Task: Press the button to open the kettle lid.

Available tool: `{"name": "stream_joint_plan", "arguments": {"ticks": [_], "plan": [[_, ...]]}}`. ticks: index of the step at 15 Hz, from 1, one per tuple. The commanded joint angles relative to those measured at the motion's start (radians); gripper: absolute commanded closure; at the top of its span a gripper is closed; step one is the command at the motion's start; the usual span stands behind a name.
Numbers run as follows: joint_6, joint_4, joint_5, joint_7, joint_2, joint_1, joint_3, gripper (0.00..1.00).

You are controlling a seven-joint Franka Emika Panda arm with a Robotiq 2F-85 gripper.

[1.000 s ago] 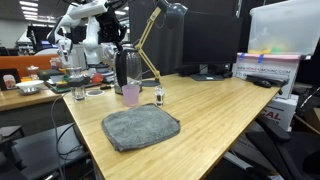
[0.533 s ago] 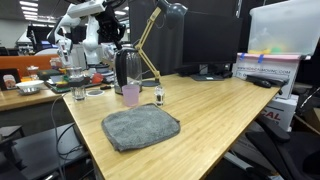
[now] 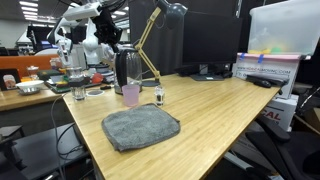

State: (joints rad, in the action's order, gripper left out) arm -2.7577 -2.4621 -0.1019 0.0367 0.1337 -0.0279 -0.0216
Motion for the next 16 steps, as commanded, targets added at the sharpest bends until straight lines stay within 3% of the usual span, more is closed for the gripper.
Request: {"name": "stream_joint_plan", "arguments": {"ticks": [1,16], "plan": [[-0.028,0.008,-0.023,-0.038,-0.019,0.015,-0.006,1.00],[-0.020,0.041,-0.103,-0.190,-0.101,0.017,-0.020,1.00]]}}
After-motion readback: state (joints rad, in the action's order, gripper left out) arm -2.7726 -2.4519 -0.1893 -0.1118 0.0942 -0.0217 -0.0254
